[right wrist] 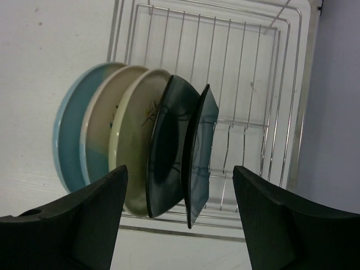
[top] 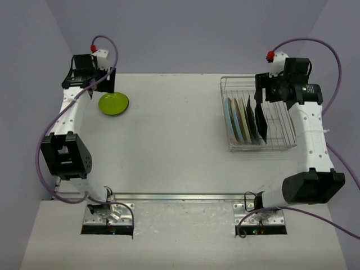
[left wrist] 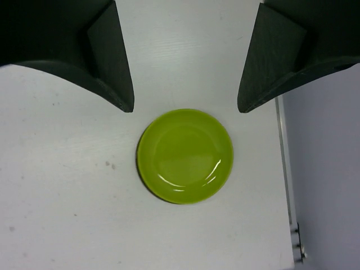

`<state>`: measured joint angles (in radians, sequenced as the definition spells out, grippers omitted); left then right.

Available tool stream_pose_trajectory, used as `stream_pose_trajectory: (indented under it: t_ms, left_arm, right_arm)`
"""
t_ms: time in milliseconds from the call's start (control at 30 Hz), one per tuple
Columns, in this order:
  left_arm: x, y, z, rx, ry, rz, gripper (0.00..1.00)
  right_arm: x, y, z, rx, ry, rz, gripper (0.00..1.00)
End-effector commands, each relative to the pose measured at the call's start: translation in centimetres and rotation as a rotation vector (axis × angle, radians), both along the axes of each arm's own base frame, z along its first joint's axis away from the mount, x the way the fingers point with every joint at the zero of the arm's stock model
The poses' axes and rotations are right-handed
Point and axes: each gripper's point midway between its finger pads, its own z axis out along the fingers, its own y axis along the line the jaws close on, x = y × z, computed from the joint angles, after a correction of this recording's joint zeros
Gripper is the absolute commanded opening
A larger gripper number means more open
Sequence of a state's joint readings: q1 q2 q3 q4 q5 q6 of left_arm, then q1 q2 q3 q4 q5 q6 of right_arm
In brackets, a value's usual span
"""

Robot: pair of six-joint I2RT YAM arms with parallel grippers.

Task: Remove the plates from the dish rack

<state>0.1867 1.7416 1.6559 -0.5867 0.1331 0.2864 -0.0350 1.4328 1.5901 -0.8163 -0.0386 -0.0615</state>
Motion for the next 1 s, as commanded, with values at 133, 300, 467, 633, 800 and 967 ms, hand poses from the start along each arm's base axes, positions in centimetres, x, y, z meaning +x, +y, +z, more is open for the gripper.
stream_pose_trajectory:
  t_ms: [133, 300, 467, 633, 800, 967]
  left_arm:
    - [-1.2, -9.6, 5.5, 0.256, -0.189, -0.205, 0.74]
    - [-1.7, -11.1, 4.3, 0.241, -0.161, -0.232, 0.74]
    - [-1.9, -11.0, 3.9, 0.238, -0.144, -0.223, 0.74]
    - [-2.1, -10.9, 3.8, 0.238, -0.133, -0.216, 0.74]
    - [-2.5, -10.7, 3.4, 0.241, -0.116, -0.21, 0.75]
    - [-2.6, -10.4, 3.1, 0.246, -0.107, -0.197, 0.76]
  right_arm:
    - [-1.4, -1.6, -2.7, 0.156, 0.169, 0.018, 0.59]
    - [-1.5, -1.8, -5.6, 0.162, 0.267, 0.04, 0.54]
    - [-0.5, -1.9, -7.3, 0.169, 0.314, 0.057, 0.54]
    - [0.4, -2.8, -9.8, 0.134, 0.382, 0.058, 0.52]
    - [1.4, -3.3, -11.8, 0.11, 0.416, 0.07, 0.48]
    - [2.3, -3.5, -12.8, 0.071, 0.413, 0.082, 0.46]
